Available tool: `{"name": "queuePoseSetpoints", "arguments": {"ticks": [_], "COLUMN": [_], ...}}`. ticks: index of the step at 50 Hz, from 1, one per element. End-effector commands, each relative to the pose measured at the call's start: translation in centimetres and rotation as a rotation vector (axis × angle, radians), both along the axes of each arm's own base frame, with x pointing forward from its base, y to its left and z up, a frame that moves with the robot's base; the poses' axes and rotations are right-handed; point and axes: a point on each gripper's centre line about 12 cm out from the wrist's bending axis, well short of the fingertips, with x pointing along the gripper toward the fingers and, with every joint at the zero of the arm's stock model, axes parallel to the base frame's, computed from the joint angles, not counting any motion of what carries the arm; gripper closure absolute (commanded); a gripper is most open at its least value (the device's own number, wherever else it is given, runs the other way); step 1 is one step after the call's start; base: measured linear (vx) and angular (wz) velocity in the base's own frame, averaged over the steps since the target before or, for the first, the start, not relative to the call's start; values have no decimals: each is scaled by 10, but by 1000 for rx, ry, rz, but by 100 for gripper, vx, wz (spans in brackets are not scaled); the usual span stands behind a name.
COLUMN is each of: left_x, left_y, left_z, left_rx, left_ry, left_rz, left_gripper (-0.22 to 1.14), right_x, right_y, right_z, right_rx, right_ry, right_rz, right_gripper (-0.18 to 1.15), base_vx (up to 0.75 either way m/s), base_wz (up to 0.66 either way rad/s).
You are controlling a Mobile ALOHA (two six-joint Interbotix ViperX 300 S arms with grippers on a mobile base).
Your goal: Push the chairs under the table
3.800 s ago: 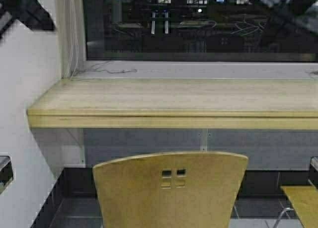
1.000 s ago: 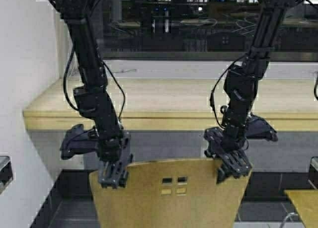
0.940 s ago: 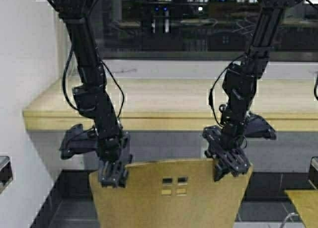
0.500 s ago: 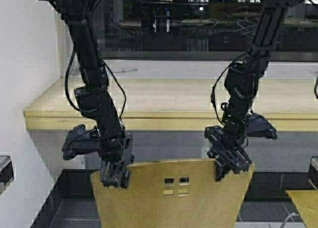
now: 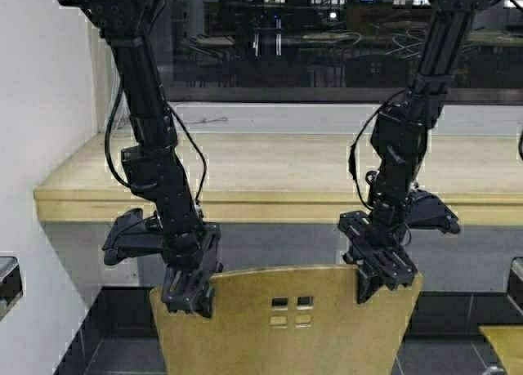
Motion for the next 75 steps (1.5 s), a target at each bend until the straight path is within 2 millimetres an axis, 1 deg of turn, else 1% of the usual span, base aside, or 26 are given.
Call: {"name": "queuePoseSetpoints", "arguments": {"ticks": [1,10,23,28,32,37,42,50,60,64,67,70,73,75], "left_x": [39,35,39,35,35,37,35,31,41,38,31,26,26,27], "left_y": [4,6,9,11,11,10,11,13,13,13,18,20,21,22], "left_z": [28,31,35,36,37,40,43,43,40,40,42,42,43,43], "left_rx": [-24,-20,-25,-19,-19,-23,-22,-17,-23,-22,-15,-10,-10,-9], "left_ry": [-109,-103,-114,-103,-106,-111,-113,-103,-123,-112,-99,-90,-91,-93], "left_rz": [22,19,30,27,27,27,26,26,36,33,35,34,39,40], "left_gripper": [71,71,71,71,71,71,71,71,71,71,71,71,71,71], "right_x": [0,-4,-6,-14,-17,-14,-8,-9,-4,-5,-10,-17,-19,-16], "right_y": [3,6,12,12,11,10,13,14,15,17,22,23,22,23], "right_z": [-1,-2,1,-1,-2,-3,-1,-1,1,1,2,0,-1,-1], "right_rx": [-16,-18,-11,-18,-23,-29,-24,-28,-30,-33,-32,-37,-38,-40], "right_ry": [-9,1,7,29,33,23,8,9,-9,-9,1,15,20,7], "right_rz": [50,63,91,113,118,116,125,140,143,155,177,186,186,184], "right_gripper": [80,80,80,80,80,80,80,80,80,80,80,80,80,80], "base_vx": [21,20,25,26,25,28,27,23,23,25,21,17,17,19], "base_wz": [4,0,-9,2,6,4,2,2,-4,-5,-7,-4,-4,-6]}}
